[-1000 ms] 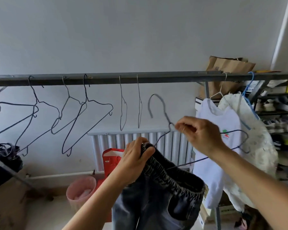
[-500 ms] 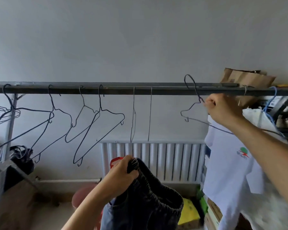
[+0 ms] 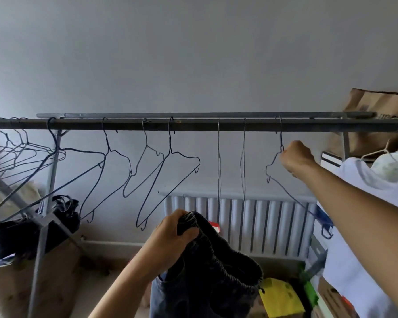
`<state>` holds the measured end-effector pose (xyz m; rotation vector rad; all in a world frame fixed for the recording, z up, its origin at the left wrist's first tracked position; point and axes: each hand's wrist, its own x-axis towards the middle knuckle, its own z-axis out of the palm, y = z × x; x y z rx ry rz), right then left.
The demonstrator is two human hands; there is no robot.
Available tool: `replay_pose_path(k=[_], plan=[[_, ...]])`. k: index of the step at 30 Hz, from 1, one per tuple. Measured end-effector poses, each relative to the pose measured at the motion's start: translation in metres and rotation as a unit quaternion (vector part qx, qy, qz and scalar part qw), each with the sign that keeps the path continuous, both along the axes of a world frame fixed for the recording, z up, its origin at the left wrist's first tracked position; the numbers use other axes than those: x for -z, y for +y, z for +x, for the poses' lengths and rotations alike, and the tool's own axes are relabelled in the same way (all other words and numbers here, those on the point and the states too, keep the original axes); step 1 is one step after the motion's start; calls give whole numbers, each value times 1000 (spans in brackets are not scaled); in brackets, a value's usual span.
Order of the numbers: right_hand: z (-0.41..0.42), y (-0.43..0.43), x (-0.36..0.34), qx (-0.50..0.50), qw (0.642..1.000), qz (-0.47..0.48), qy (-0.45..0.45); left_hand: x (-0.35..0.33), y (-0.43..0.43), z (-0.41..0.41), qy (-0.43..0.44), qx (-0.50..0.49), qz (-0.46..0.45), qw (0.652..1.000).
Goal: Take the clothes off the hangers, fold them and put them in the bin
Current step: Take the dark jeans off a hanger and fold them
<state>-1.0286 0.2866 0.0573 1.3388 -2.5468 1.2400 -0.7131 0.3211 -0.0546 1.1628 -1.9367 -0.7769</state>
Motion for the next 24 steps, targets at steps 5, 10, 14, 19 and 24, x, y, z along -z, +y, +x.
replay_pose_path(k=[5,10,14,19,24], plan=[[7,3,24,18,999,34,29,-10,-9,15,28,10,6,1000],[45,39,70,-1,978,-60,200,-17,-17,29,70,19,19,997],[112,80,118,-140,936,-242,215,-19,-19,43,98,22,26,995],[166,110,163,-324,933,-122,97,-20,-21,64,144,36,52,988],[171,96,185,-349,936,-17,30,-23,-21,96,191,69,86,975]])
